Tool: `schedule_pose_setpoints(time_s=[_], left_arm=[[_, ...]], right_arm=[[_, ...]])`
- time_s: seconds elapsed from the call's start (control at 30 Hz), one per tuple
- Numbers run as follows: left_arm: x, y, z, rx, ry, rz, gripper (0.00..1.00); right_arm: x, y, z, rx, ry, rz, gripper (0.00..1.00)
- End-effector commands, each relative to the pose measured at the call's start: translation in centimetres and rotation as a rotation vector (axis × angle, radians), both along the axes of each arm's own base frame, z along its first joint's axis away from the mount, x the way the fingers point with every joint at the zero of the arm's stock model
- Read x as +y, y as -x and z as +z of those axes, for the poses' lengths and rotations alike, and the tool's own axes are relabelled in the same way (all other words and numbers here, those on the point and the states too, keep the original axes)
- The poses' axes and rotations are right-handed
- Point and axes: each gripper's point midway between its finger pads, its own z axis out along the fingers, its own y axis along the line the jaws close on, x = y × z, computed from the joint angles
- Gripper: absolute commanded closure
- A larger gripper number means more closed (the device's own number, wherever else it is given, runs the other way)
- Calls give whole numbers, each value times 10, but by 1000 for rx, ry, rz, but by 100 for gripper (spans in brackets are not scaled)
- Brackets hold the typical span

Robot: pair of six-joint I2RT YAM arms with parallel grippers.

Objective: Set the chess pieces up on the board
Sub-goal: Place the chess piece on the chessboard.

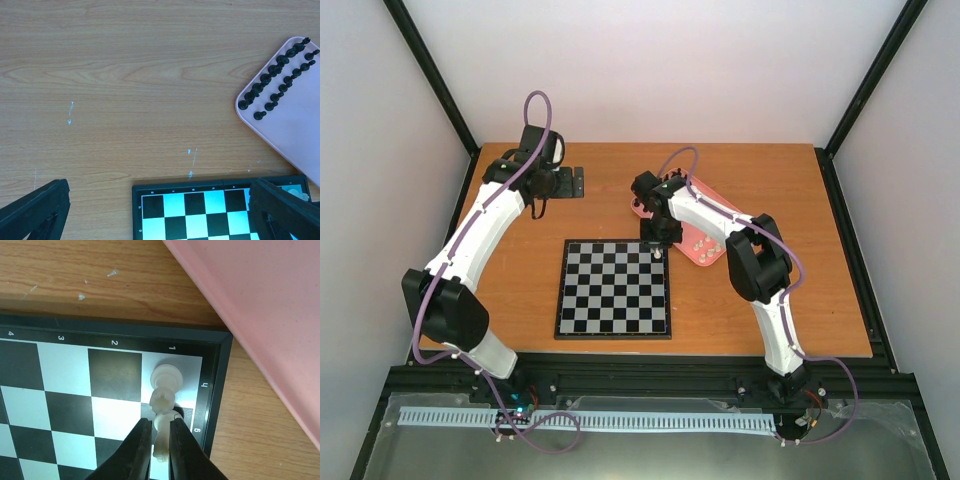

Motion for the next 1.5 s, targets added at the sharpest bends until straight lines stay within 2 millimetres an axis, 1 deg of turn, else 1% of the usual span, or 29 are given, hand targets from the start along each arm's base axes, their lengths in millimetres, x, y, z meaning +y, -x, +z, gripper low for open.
schedule_pose_setpoints(time_s=[0.0,0.33,0.67,0.8,0.83,0.87,0.9,0.97,1.17,1.23,1.33,1.43,1.47], left_arm=[[-2,-4,0,-7,-4,-9,0],[0,-4,0,-8,-15,-5,0],[0,-4,-2,-4,-16,-4,0],[1,-4,-1,-6,-17,-2,0],[0,-4,-2,-5,-16,-4,0],[0,-5,-2,-4,-16,-4,0],[0,-5,-3,-3,-15,-2,0],[0,-5,-2,-4,-13,-4,0],[0,-5,-1,-7,-14,-5,0],[0,-5,-1,-7,-15,-4,0],[0,-6,1,-11,-16,-2,0],[1,-6,2,-15,-18,1,0],[1,-6,2,-15,-19,1,0]], right_arm=[[2,5,-1,7,13,19,86],[4,10,-14,53,10,26,86],[0,11,-17,68,10,14,85],[0,9,-15,59,10,16,85],[0,9,-13,55,10,17,82],[0,9,-12,52,7,20,76],[0,9,-12,50,9,21,74],[-1,9,-11,49,12,21,72],[-1,3,-3,20,18,25,71],[-2,0,2,7,23,31,68],[-3,-5,15,-24,34,45,61],[-4,-9,33,-62,32,62,53],[-4,-11,39,-77,30,69,48]])
